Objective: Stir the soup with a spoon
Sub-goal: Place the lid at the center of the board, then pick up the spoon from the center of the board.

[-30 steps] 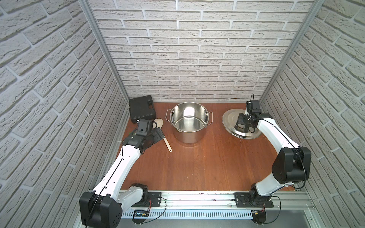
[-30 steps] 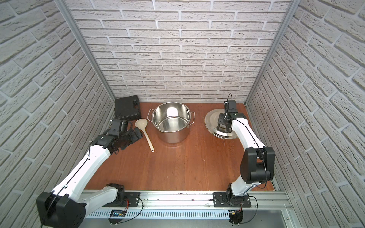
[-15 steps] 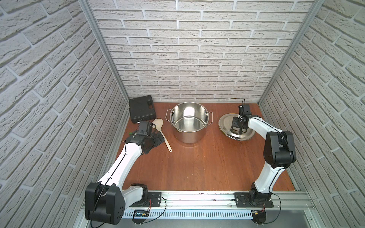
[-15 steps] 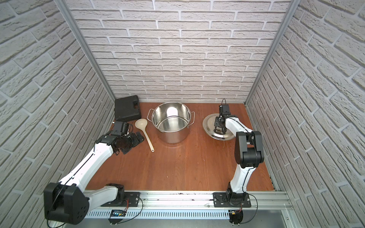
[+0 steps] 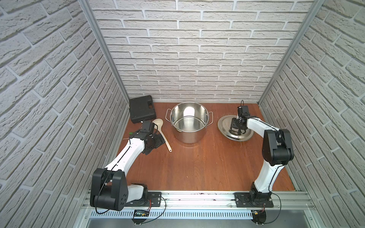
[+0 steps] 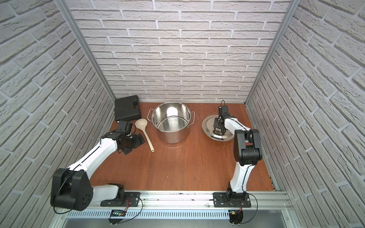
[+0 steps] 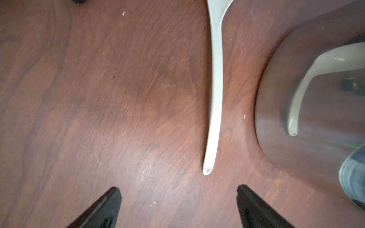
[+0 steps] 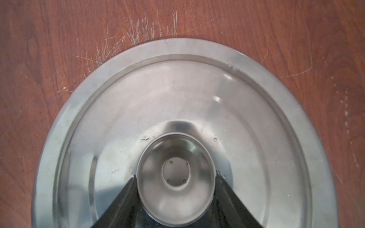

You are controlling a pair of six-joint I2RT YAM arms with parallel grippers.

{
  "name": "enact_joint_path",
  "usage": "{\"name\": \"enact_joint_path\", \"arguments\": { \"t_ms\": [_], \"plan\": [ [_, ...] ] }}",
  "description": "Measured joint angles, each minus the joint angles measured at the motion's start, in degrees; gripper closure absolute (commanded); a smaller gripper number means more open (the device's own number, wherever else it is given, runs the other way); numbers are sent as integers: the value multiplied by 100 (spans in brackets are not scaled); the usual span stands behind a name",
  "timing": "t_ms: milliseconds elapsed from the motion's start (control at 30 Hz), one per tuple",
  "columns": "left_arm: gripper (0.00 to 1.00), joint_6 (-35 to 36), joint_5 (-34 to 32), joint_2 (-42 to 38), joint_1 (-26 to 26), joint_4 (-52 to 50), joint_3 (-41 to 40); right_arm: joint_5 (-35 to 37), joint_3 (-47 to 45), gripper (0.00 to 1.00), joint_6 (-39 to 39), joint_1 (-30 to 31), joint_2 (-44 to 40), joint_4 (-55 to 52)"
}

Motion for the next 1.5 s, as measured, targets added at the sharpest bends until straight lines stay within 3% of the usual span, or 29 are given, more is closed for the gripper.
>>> {"name": "enact_joint_path", "arguments": {
  "t_ms": [300,433,667,833,1200,1500],
  "plan": [
    [6,-63,-48,225,0,313,-2,-157,63,71,133,0,221,-286],
    [7,-109,-50,306,0,472,-22,-188,66,44,164,0,221,-376],
    [13,-114,-101,708,-9,688,-2,-289,61,12,227,0,186,-455],
    [17,-168,-157,1115,-74,796,162,-310,-42,9,214,9,-127,-531],
    [31,-385,-282,2122,-363,1266,756,-332,-448,9,286,142,-1652,-647],
    [46,-667,-531,2391,-520,1482,739,-313,-476,10,343,205,-2367,-835]
  ]
}}
